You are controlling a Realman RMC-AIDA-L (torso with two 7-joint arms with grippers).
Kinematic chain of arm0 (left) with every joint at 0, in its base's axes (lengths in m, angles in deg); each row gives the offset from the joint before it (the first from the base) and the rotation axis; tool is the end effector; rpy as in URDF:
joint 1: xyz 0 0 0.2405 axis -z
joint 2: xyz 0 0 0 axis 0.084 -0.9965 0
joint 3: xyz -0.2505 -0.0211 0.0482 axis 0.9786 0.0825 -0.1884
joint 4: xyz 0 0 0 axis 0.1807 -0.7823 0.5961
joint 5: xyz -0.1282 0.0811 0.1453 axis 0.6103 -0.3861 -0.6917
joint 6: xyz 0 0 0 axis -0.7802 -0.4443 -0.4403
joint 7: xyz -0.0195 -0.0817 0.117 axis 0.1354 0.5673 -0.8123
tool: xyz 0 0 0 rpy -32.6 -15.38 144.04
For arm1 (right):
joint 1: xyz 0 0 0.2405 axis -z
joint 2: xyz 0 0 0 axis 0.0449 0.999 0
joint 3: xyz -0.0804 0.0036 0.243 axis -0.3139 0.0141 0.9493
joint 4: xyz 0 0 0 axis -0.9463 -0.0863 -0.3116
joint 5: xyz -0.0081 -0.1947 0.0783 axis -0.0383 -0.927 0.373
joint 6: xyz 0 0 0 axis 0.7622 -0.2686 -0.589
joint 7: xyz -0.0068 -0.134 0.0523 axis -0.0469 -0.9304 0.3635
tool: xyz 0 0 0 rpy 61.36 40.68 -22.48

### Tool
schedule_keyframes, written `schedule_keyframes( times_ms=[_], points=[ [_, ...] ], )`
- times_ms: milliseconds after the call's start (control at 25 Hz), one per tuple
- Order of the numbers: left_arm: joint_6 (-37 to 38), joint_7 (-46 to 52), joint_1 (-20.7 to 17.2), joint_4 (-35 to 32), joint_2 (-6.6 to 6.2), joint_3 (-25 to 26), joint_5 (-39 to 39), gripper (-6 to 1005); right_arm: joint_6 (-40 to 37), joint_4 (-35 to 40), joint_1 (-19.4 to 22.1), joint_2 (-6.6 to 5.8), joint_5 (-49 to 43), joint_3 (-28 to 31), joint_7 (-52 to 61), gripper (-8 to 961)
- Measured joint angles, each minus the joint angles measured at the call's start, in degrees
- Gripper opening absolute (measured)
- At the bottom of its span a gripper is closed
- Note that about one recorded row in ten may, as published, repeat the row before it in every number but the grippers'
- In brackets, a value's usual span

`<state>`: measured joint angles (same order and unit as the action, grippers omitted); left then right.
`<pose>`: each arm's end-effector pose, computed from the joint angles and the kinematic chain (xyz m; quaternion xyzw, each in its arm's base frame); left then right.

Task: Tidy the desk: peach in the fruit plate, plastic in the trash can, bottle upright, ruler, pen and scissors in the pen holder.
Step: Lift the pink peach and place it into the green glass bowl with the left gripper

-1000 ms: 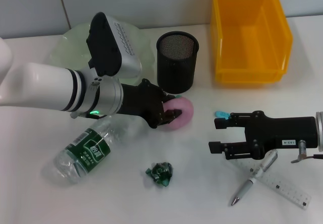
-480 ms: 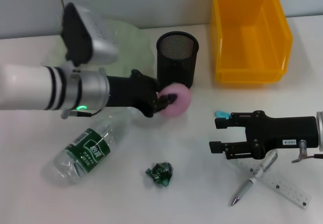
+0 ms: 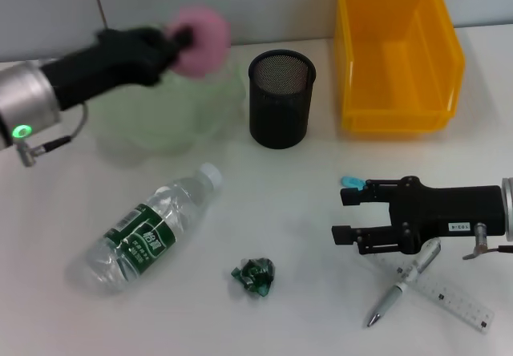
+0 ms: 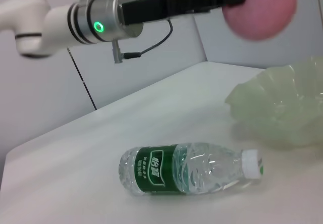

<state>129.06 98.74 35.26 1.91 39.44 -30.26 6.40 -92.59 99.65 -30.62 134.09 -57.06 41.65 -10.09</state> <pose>-0.1936 0.3901 -0.0040 -0.8916 -0.2166 -0.3250 0.2293 0.2906 0.3018 -0.0047 -0.9429 0.2293 0.2245 0.0887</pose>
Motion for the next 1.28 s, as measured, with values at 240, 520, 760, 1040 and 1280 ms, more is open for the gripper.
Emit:
schedule_keyframes(
  times_ms=[240, 520, 760, 1040, 1280],
  points=[
    [-5.10, -17.47, 1.96, 14.83, 0.13, 5.30, 16.86, 130, -0.25, 0.02, 0.00, 0.17, 0.00, -0.08, -0.20, 747],
    [-15.89, -23.90, 6.81, 21.07, 0.51, 1.45, 17.32, 100, -0.36, 0.06, -0.02, 0.42, 0.00, -0.09, -0.20, 747],
    [-22.78, -24.49, 9.29, 22.81, 0.58, -1.59, 17.42, 76, -0.38, 0.00, -0.09, 0.60, 0.00, -0.08, -0.24, 747],
    [-24.37, -24.21, 9.60, 23.10, 0.60, -1.63, 18.77, 184, -0.38, -0.01, -0.56, 0.64, 0.00, -0.11, -0.37, 747],
    [-24.46, -24.15, 9.63, 23.22, 0.61, -1.63, 18.79, 434, -0.29, 0.04, -0.93, 0.62, -0.04, -0.18, -0.40, 747]
  ],
)
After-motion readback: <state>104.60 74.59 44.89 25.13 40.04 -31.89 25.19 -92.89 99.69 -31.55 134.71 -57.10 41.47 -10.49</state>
